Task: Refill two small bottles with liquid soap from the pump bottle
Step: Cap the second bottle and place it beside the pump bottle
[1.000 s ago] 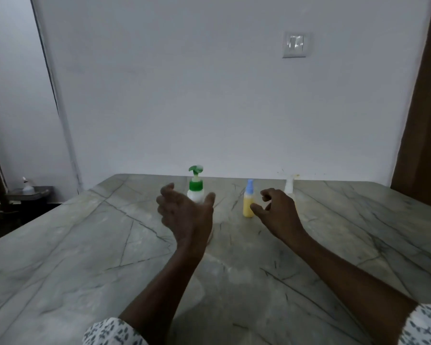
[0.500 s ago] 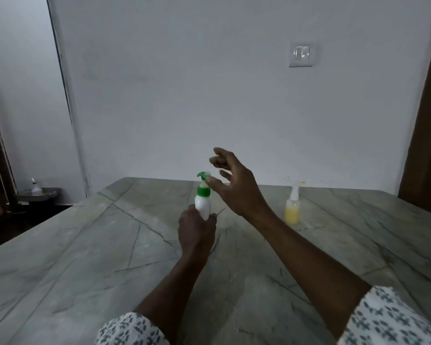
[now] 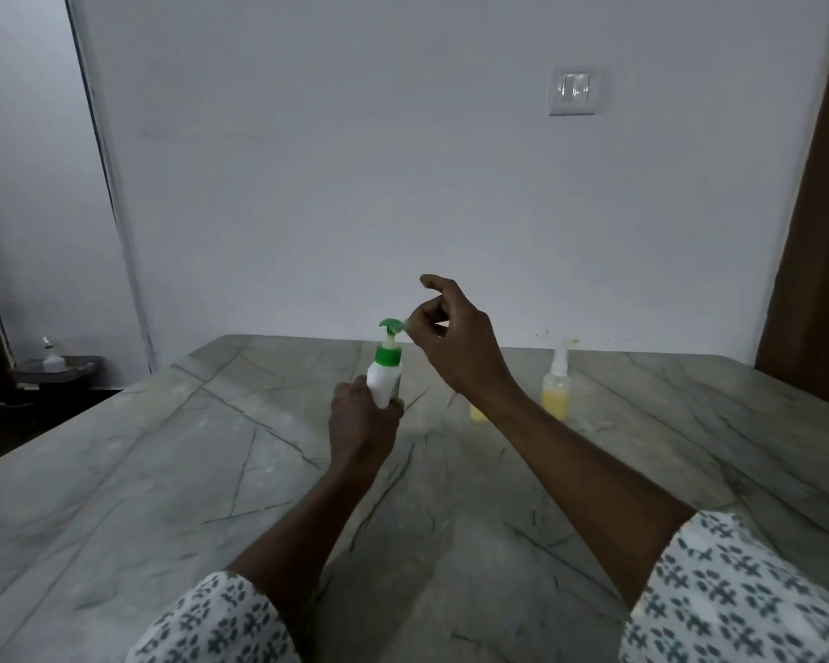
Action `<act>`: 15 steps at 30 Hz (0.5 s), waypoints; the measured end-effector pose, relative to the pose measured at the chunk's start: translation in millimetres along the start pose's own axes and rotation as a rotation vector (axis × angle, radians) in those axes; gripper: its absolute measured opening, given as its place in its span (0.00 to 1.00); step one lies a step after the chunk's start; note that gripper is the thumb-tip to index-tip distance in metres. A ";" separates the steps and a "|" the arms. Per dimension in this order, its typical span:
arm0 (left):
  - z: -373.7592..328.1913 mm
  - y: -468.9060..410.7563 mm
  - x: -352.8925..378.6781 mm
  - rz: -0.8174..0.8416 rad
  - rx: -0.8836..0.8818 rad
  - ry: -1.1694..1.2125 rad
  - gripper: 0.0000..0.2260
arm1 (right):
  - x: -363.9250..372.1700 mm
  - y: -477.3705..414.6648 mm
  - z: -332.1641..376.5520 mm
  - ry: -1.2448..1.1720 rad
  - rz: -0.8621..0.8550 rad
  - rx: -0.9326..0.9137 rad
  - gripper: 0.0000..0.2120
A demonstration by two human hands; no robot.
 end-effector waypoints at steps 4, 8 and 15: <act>-2.0 -10.7 3.8 0.090 0.023 0.024 0.22 | 8.3 -21.9 0.0 0.170 0.094 -0.013 0.16; 2.3 -30.3 10.5 0.215 -0.002 0.128 0.22 | 16.1 -48.5 -2.8 0.191 0.221 0.005 0.11; 17.9 -57.7 28.8 0.357 -0.032 0.301 0.20 | 35.8 -74.2 -13.0 0.267 0.368 0.009 0.07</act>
Point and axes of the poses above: each hand's wrist, its own y-axis away from the middle knuckle, its own x-axis out of the palm, z = x × y, the point moved 7 cm from there along -y, towards the middle knuckle, and after that the axes turned 10 degrees about y, right-handed, at the moved point
